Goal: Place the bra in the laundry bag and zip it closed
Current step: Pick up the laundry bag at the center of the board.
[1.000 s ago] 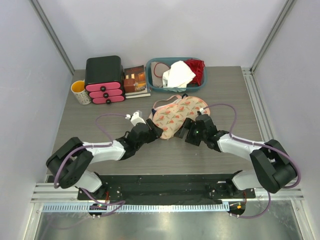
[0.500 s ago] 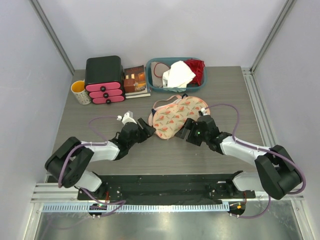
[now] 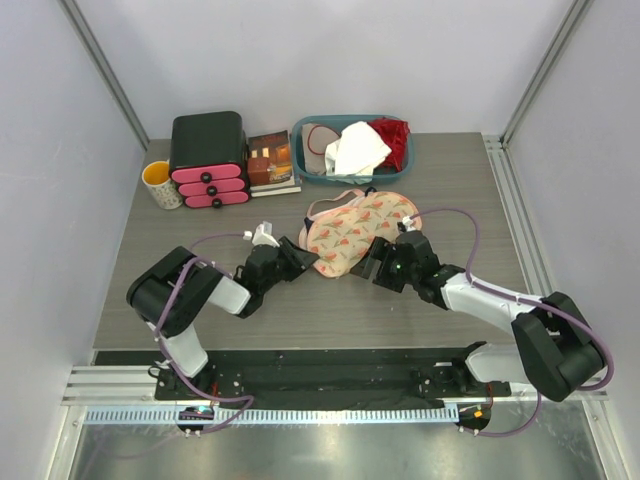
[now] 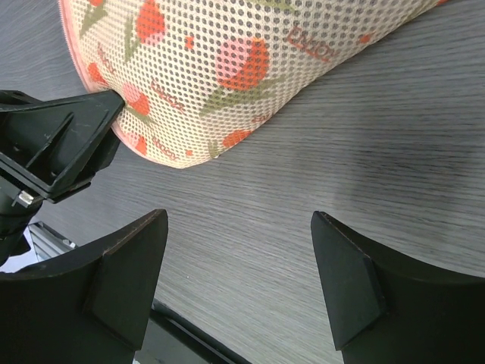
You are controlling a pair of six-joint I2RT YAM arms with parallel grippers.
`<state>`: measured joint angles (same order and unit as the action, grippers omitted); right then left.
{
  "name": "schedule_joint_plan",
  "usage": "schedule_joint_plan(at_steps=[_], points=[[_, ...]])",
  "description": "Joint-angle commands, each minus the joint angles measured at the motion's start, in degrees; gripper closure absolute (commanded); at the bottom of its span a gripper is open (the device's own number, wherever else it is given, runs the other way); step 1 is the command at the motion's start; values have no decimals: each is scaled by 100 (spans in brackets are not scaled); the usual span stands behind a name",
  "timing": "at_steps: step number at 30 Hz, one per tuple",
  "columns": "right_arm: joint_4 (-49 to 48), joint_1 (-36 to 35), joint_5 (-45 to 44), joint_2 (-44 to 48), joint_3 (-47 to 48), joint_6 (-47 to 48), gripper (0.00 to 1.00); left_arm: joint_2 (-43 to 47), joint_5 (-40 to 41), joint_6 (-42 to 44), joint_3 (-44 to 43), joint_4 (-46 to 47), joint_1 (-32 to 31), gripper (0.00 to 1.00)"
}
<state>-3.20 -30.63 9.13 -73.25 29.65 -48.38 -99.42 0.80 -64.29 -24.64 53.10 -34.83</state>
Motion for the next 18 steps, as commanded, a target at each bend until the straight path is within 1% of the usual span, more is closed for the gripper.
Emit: schedule_joint_plan(at_steps=[1, 2, 3, 6, 8, 11, 12, 13, 18], points=[[-365, -13, 72, -128, -73, -22, 18, 97, -149, 75, -225, 412, 38, 71], [-444, -22, 98, -128, -91, -22, 18, 150, -246, 83, -251, 351, 38, 74], [-497, -13, 98, -128, -117, -31, 18, 185, -316, 66, -278, 289, 38, 81], [-769, -22, 142, -84, -266, -110, 15, 335, -598, -144, -322, 157, 20, 90], [-1084, -13, 125, -22, -415, -232, 12, 423, -729, -355, -304, 130, 3, 94], [-1523, -22, 28, 65, -670, -452, 10, 554, -809, -601, -190, 121, -41, 96], [-1639, -22, -50, 100, -741, -505, 9, 590, -827, -776, -138, 121, -50, 99], [-1735, -22, -103, 118, -854, -575, 9, 616, -853, -847, -111, 130, -68, 100], [-2903, -22, -376, 285, -1408, -1041, 9, 1046, -853, -1103, 3, 8, -173, 100]])
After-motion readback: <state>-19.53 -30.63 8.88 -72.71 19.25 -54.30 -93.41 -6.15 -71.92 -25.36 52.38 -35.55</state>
